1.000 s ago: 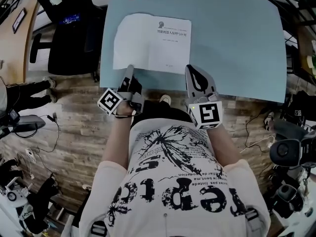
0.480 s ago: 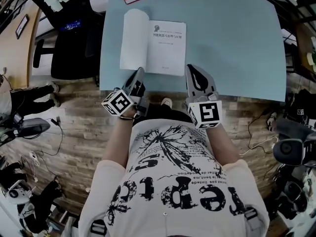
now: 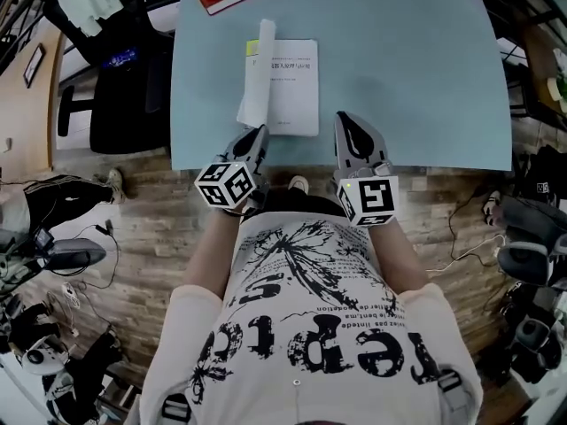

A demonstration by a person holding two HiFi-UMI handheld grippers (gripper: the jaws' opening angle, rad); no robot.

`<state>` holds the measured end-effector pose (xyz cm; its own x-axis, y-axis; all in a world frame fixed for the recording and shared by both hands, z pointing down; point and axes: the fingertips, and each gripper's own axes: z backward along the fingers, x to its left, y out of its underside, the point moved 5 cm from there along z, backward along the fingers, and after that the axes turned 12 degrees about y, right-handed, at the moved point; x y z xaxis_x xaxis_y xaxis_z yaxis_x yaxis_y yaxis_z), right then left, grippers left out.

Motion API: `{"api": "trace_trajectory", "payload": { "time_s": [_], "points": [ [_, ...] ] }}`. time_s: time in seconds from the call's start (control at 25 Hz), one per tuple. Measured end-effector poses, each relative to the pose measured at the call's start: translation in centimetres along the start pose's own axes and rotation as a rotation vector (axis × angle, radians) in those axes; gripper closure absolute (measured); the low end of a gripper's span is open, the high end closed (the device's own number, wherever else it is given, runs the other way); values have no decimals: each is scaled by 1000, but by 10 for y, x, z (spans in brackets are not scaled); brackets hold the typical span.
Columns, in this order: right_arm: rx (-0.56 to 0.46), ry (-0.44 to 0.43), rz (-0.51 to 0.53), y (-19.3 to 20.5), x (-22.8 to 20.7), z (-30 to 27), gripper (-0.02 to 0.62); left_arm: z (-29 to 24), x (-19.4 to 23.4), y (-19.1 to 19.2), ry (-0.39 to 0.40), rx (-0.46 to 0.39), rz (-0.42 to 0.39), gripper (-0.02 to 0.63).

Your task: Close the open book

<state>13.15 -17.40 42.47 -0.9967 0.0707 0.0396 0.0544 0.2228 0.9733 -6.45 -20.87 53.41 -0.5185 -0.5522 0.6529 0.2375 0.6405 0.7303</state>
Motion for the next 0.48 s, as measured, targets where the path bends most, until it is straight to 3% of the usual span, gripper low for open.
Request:
{"api": "trace_trajectory", "payload": {
  "time_s": [0.16,0.48],
  "points": [
    [9,11,-7,4,-8,3,586,-17,-8,12,-50,125,-141,586],
    [30,30,-23,12,-18,2,586,-38,-6,33,-127,333,-329,586]
  ]
}}
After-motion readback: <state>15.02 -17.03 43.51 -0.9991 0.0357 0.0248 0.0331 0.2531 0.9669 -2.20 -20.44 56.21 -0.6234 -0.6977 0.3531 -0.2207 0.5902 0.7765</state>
